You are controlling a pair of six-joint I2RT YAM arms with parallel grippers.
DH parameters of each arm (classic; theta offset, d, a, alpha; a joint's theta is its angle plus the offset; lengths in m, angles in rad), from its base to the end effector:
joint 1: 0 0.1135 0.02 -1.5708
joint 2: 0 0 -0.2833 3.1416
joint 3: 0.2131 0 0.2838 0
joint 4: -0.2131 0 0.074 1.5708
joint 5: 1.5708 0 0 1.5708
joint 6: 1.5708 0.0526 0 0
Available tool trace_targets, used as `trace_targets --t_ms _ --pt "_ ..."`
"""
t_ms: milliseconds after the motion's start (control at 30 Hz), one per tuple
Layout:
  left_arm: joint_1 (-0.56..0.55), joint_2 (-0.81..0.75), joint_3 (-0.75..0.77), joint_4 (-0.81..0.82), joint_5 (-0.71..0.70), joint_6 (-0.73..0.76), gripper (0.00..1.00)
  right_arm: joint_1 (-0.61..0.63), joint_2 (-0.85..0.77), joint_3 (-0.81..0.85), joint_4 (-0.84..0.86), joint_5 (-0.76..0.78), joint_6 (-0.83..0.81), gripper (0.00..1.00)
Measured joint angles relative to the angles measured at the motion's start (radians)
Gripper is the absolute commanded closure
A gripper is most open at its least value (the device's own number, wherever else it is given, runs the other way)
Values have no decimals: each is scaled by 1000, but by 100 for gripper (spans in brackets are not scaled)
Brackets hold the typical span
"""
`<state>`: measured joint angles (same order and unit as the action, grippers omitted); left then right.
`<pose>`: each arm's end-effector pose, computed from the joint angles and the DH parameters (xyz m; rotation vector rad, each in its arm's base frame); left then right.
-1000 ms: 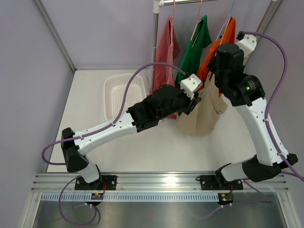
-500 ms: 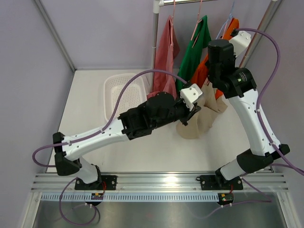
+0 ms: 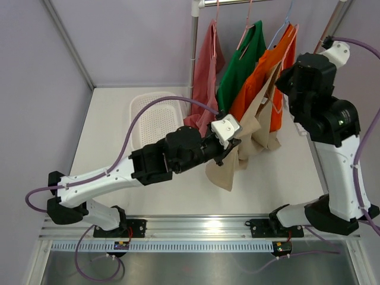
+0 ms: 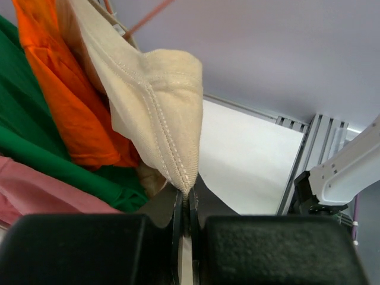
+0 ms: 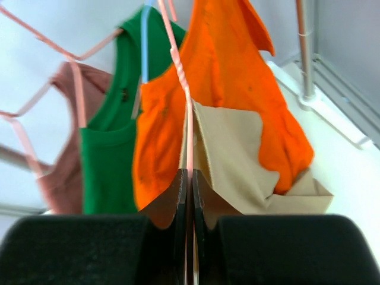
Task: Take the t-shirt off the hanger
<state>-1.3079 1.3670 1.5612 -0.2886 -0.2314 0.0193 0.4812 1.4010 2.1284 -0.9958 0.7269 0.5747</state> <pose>0.1021 -0.3328 0.4916 0.9126 1.4613 -0.7771 0.2366 0.0841 0.5919 0.5721 1.6763 0.0942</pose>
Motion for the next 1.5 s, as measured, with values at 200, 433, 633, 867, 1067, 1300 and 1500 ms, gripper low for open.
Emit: trace_targets --t_ms 200,433,633,867,1067,1300,1500 --pt "20 90 -40 82 30 -1 100 -4 -91 76 -52 -95 18 100" --pt "127 258 -38 170 97 -39 100 -6 -168 109 -124 -191 55 100" --pt "155 368 63 161 131 -43 100 -6 -219 108 -180 -209 65 100" --pt "144 309 17 167 183 -74 100 -6 -160 270 -217 -87 -18 100" --pt "138 216 -48 122 168 -82 100 -6 -90 389 -220 -20 -95 100" --pt "103 108 -82 -1 153 -100 100 -8 -82 311 -156 42 -189 100" --pt "75 20 144 -209 117 -117 100 -10 -64 125 -16 21 -272 100"
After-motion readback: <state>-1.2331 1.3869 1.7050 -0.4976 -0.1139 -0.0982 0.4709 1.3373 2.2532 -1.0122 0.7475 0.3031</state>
